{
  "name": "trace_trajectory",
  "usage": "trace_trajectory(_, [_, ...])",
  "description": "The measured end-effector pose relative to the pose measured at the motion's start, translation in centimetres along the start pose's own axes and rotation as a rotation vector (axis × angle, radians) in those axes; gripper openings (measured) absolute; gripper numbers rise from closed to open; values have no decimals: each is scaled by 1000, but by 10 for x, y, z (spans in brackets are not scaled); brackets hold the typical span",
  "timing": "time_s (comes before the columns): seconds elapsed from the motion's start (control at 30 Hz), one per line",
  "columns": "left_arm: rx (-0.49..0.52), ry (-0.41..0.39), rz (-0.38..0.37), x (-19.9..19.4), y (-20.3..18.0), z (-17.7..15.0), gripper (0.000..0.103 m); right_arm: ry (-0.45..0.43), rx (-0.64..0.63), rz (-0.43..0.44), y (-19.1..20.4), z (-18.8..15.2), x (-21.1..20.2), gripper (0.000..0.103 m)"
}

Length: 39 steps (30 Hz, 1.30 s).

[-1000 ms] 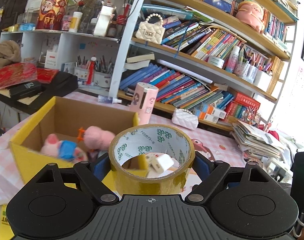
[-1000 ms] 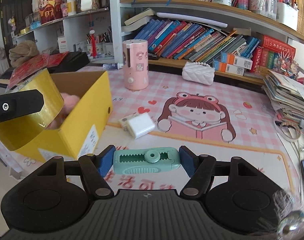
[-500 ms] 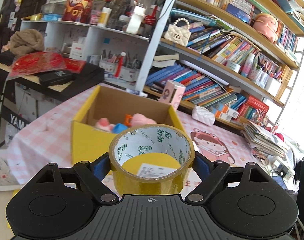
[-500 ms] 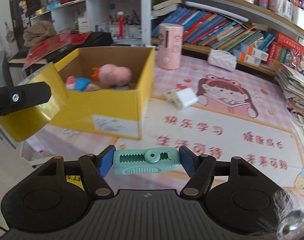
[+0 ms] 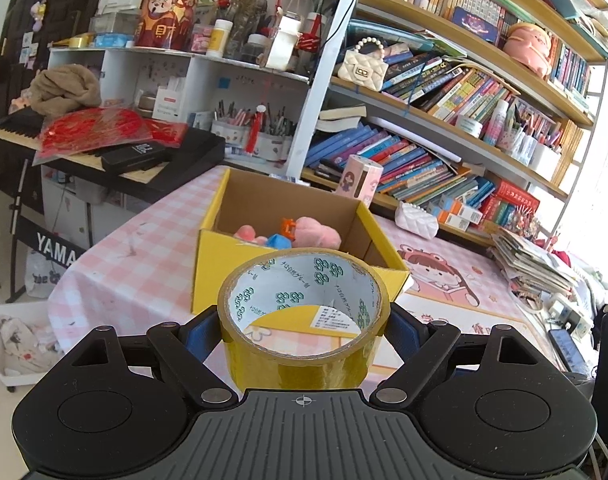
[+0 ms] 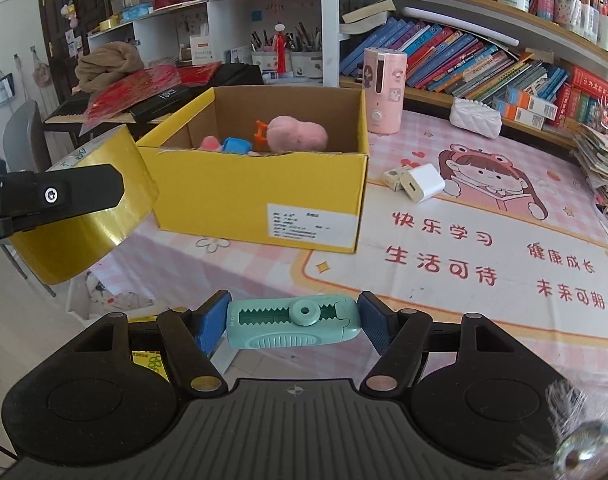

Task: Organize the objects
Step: 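Carry the tape roll and green stapler with both tools over the yellow box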

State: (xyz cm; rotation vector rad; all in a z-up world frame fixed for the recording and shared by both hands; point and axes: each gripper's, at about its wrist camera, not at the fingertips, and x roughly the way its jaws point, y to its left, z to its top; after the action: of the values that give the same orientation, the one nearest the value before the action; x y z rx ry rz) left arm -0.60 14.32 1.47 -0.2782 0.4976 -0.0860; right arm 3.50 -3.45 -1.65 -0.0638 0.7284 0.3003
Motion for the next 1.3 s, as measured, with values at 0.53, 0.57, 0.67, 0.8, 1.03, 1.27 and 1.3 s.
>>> trace_trajectory(0.53, [-25, -1, -13, -2, 11, 1, 86, 17, -20, -5, 15, -2, -4, 67])
trace_trajectory(0.57, [-26, -3, -12, -1, 12, 1, 86, 14, -20, -7, 15, -1, -3, 67])
trace_trajectory(0.67, [-29, -15, -11, 2, 13, 6, 86, -1, -26, -9, 14, 6, -1, 67])
trace_trajectory(0.8, [-22, -39, -8, 11, 12, 17, 86, -58, -38, -17, 12, 21, 3, 67])
trace_trajectory(1.03, [-11, -91, 19, 40, 12, 47, 86, -174, -61, -26, 3, 68, 18, 67])
trace_trajectory(1.27, [0, -116, 56, 84, 8, 75, 86, -217, -105, -15, -3, 109, 55, 67])
trace_trajectory(1.3, [2, -116, 62, 91, 7, 78, 86, -219, -114, -12, -4, 114, 62, 67])
